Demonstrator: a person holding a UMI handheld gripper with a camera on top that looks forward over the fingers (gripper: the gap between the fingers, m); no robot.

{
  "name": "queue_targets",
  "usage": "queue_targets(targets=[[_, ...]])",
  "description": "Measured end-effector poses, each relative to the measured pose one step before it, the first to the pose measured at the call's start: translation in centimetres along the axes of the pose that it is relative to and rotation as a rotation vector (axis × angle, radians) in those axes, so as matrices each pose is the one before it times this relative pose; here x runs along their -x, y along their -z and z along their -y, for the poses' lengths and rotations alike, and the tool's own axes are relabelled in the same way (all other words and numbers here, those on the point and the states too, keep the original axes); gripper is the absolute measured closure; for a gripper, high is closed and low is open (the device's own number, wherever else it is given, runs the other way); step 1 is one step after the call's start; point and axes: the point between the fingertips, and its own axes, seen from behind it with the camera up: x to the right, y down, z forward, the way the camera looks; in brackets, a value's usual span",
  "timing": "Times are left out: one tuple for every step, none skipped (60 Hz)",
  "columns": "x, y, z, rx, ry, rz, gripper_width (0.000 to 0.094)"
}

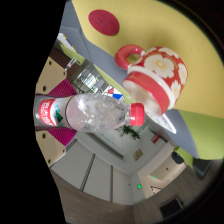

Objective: Pour water

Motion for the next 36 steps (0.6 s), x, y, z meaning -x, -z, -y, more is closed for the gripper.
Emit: queue_targets(targets=[[0.071,0.412,-0.788,-0.00261,-0.0135,-0.00468,0.0583],[0.255,0.264,-0.494,0.00730,-0.0092,-0.01141,0.0582],[-1.420,-0.206,0.685,-0.00166,-0.0273,-0.00444,0.0583],[0.202,0.157,-0.463,0.01019,-0.0180,-0.01077,0.0583],[-0.856,-0.073,-0.260,0.00369,-0.0320,-0.00253,0.0582],[0.592,0.087,-1.820,0.00685,-0.0292,-0.00728,0.0583],[-1.285,-0.242,0.759,0.00514,-0.0445,-0.00298,0.0584],[-0.589,0.165,0.218,0.01141,-0.0387,-0.00623,0.0585],[-0.523,0.221,-0.276,0.00876,-0.0474,-0.00559,0.0584],[-0.438,0.086,-0.271,0.00551,-0.0521,-0.00067,0.0583],[-0.449,0.055,-0.205,0.00350,-0.0531,0.00168,0.0584],[-0.572,0.088,-0.181,0.00504,-0.0523,-0.00189,0.0582],[-0.670,0.097,-0.229,0.00847,-0.0510,-0.00770,0.0582],[-0.709,0.086,-0.204,0.01108,-0.0524,-0.01083,0.0582],[-0.428,0.099,-0.349,0.01151,-0.0546,-0.01220,0.0580],[-0.947,0.330,-0.474,0.00895,-0.0554,-0.00700,0.0580],[-0.550,0.144,-0.165,0.00973,-0.0617,-0.00398,0.0581],[-1.279,0.415,-0.914,0.00196,-0.0699,0.00320,0.0580],[-0.445,0.094,-0.033,0.01020,-0.0684,-0.00260,0.0578],[-0.301,0.019,-0.064,0.00959,-0.0708,0.00011,0.0580],[-0.275,0.079,-0.052,0.00996,-0.0711,0.00098,0.0581],[-0.250,0.058,-0.067,0.00978,-0.0705,0.00189,0.0579],[-0.164,0.076,-0.016,0.00918,-0.0708,0.00304,0.0578],[0.885,-0.159,0.512,0.01352,-0.0681,-0.00662,0.0578],[-0.021,0.031,-0.129,0.00664,-0.0743,0.00555,0.0576],[0.090,0.035,-0.065,0.00642,-0.0722,0.00796,0.0577],[0.047,0.093,0.082,0.00757,-0.0675,0.00912,0.0578],[0.380,0.748,-0.732,0.00291,-0.0640,0.00773,0.0578],[0.134,-0.354,-0.508,0.00801,-0.0714,0.02223,0.0578],[-1.186,0.150,0.120,0.00880,-0.0679,0.01911,0.0578],[0.404,0.061,-0.367,0.01162,-0.0634,0.01397,0.0578],[0.263,-0.003,-0.394,0.01349,-0.0580,0.01323,0.0579],[0.484,-0.161,-0.650,0.01363,-0.0524,0.01294,0.0577],[1.737,-0.365,-1.376,0.01585,-0.0455,0.01034,0.0578],[0.711,-0.114,-0.876,0.01710,-0.0409,0.01173,0.0578],[-1.398,0.255,-0.039,0.01747,-0.0361,0.01777,0.0578]])
